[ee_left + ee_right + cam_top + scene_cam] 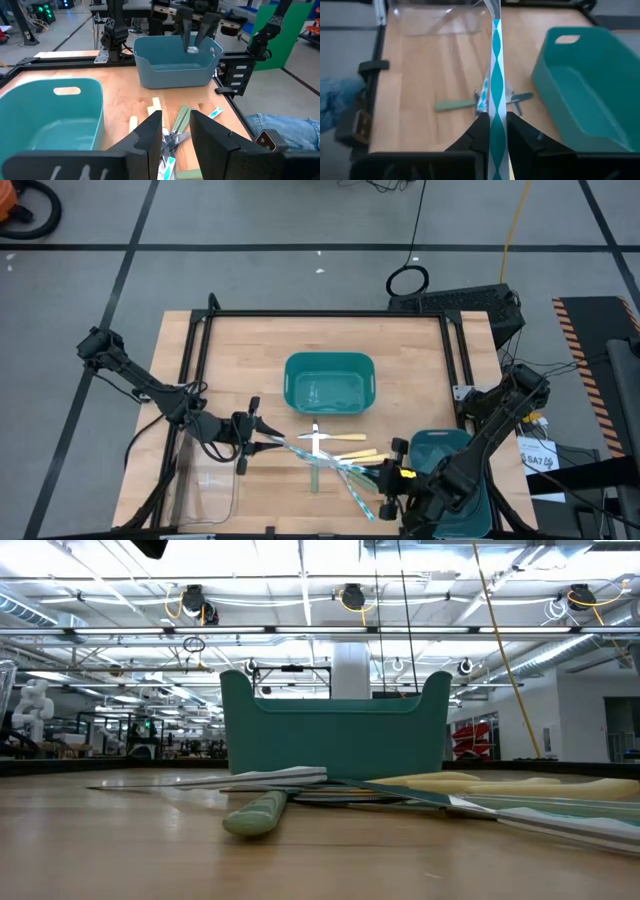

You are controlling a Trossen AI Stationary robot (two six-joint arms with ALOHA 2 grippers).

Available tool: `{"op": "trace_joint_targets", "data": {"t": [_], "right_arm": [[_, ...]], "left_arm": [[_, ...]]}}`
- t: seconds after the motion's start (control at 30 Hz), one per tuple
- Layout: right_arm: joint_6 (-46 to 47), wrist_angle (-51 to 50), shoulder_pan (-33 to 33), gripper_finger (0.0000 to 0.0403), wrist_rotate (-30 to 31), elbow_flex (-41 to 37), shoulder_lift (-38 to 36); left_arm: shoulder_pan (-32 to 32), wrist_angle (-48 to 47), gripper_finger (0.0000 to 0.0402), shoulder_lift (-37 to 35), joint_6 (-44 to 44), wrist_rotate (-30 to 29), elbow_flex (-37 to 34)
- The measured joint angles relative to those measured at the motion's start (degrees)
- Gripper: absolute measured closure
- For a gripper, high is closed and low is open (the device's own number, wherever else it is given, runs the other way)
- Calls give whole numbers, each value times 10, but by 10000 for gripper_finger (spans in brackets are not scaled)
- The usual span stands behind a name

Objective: Sort silverware by color (type)
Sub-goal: Put the top right blue knife into the green bin

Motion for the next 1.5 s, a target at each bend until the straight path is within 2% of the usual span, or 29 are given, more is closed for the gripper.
{"op": "trace_joint_targets", "data": {"t": [0.13, 0.4, 0.57, 0.73, 1.17, 1.33, 1.5], "right_arm": [[2, -24, 0, 368, 18, 0, -1], [24, -59, -10, 368, 18, 0, 7], [-22, -61, -38, 368, 19, 0, 6], [-108, -63, -107, 368, 12, 0, 6], [-302, -65, -285, 365, -142, 0, 2], [-380, -65, -352, 363, -231, 0, 2], [-429, -69, -404, 362, -271, 0, 2]], "left_arm": [[0, 1, 293, 0, 2, 0, 0], [0, 5, 293, 0, 2, 0, 0], [2, 11, 293, 0, 22, 0, 0], [4, 15, 293, 0, 36, 0, 0], [4, 11, 293, 0, 60, 0, 0], [4, -8, 293, 0, 43, 0, 0], [4, -25, 293, 0, 20, 0, 0]]}}
